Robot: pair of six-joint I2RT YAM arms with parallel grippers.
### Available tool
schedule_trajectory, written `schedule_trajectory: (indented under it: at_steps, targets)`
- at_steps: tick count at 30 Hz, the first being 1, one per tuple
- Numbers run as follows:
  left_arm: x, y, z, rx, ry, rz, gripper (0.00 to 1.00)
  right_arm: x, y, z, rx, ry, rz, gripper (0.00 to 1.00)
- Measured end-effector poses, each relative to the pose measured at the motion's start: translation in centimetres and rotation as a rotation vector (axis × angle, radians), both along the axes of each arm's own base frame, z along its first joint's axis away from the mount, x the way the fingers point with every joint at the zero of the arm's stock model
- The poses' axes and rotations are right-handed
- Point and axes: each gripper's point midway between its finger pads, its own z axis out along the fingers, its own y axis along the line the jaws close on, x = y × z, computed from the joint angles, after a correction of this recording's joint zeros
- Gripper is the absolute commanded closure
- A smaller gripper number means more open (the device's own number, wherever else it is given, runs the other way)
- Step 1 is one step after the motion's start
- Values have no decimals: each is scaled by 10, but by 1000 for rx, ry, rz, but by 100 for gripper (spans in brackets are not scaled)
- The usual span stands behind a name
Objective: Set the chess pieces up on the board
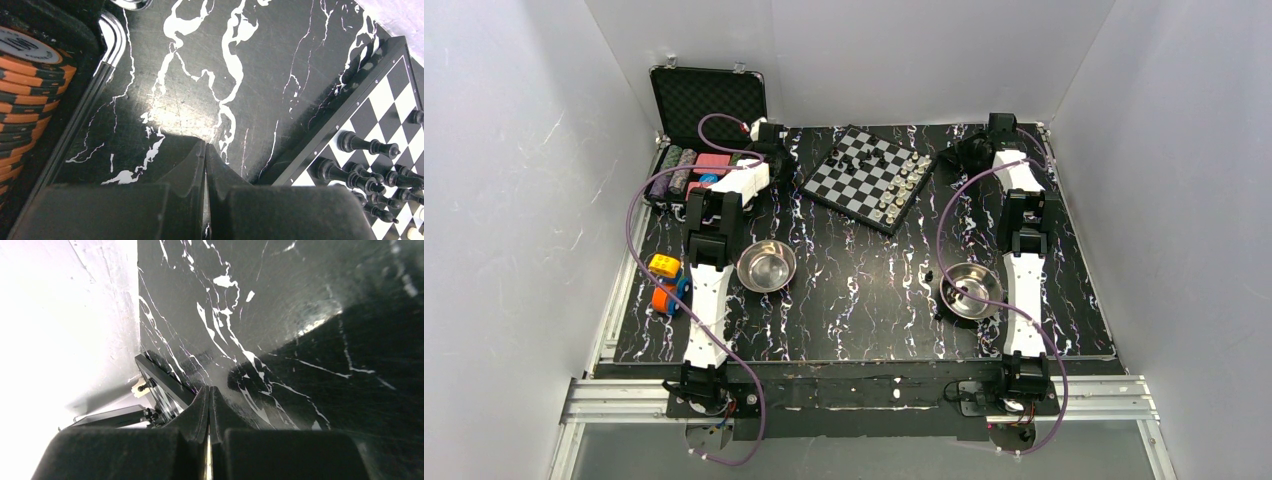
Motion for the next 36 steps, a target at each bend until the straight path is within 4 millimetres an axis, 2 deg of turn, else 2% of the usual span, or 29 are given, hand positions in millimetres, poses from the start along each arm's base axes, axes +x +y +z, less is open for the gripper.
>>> schedule_trajectory:
  at_steps: [7, 28, 36]
  targets:
    - [3, -5, -1, -22, -3, -13, 100, -3, 11, -3, 32, 22, 9, 99]
    - [-1, -19, -1, -42, -1, -57, 100, -21, 18, -8, 44, 67, 79, 99]
    - [-2, -25, -2, -51, -8, -77, 100, -42, 14, -8, 7, 95, 119, 99]
